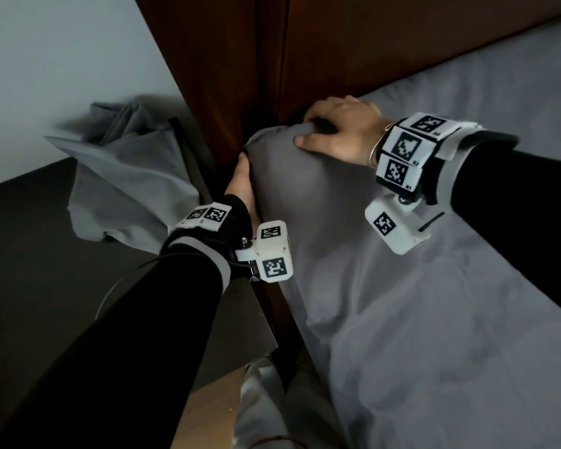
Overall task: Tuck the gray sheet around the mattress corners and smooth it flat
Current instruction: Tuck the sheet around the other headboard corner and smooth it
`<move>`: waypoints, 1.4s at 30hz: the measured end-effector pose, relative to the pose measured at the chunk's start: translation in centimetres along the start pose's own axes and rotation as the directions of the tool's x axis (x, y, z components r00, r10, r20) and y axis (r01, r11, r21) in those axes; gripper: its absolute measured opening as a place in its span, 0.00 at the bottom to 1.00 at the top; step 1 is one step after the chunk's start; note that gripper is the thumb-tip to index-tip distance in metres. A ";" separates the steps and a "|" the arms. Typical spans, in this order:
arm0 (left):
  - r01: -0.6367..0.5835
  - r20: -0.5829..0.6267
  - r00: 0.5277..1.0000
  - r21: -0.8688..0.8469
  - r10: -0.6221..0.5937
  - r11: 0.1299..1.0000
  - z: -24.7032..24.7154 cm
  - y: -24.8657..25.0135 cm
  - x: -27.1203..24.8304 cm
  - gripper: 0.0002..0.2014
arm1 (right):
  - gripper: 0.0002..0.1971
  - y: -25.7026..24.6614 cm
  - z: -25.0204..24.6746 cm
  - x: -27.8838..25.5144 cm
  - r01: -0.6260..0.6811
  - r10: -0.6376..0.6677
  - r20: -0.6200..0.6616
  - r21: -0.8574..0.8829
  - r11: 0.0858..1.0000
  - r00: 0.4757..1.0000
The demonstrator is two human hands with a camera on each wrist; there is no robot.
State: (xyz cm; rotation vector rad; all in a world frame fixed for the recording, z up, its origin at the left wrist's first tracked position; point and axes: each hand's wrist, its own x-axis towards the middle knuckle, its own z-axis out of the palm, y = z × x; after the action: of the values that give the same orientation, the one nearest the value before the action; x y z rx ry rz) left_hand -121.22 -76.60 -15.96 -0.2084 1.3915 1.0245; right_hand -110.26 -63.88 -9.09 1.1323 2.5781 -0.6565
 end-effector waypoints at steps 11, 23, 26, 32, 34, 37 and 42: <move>-0.050 -0.116 0.992 -0.048 0.044 0.998 -0.5 -2.0 3.4 0.35 | 0.27 0.3 1.0 0.2 -0.017 0.019 0.060 -0.030 0.999 0.998; -0.057 -0.186 0.954 0.655 0.234 0.753 -2.3 2.0 0.4 0.21 | 0.28 1.3 2.2 1.6 -0.103 0.104 0.003 -0.113 0.988 0.995; -0.236 -0.062 0.887 0.789 0.457 0.567 -0.5 3.2 -1.4 0.20 | 0.28 1.2 2.2 1.8 -0.084 0.089 0.021 -0.176 0.981 0.996; -0.320 0.198 0.844 0.931 0.498 0.173 3.6 3.5 -0.4 0.25 | 0.28 1.7 1.7 1.5 0.002 0.011 0.056 -0.237 0.971 0.998; -0.233 0.139 0.860 0.963 0.492 0.135 3.9 3.5 1.0 0.26 | 0.29 2.3 2.2 1.0 0.007 0.003 0.053 -0.184 0.983 0.999; -0.116 0.047 0.875 0.986 0.482 0.116 4.3 3.6 2.1 0.31 | 0.29 3.3 3.0 0.0 0.012 -0.012 0.005 -0.042 0.999 1.000; 0.078 -0.071 0.902 0.997 0.426 0.001 6.6 4.3 0.9 0.34 | 0.28 6.4 2.0 -1.0 -0.105 0.121 -0.137 0.118 0.987 0.983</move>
State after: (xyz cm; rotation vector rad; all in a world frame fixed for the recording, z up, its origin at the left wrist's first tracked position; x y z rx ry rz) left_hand -119.67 -69.30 -13.39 0.9953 2.2399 -0.1346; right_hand -104.71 -61.71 -12.34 1.3983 2.5980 -0.7240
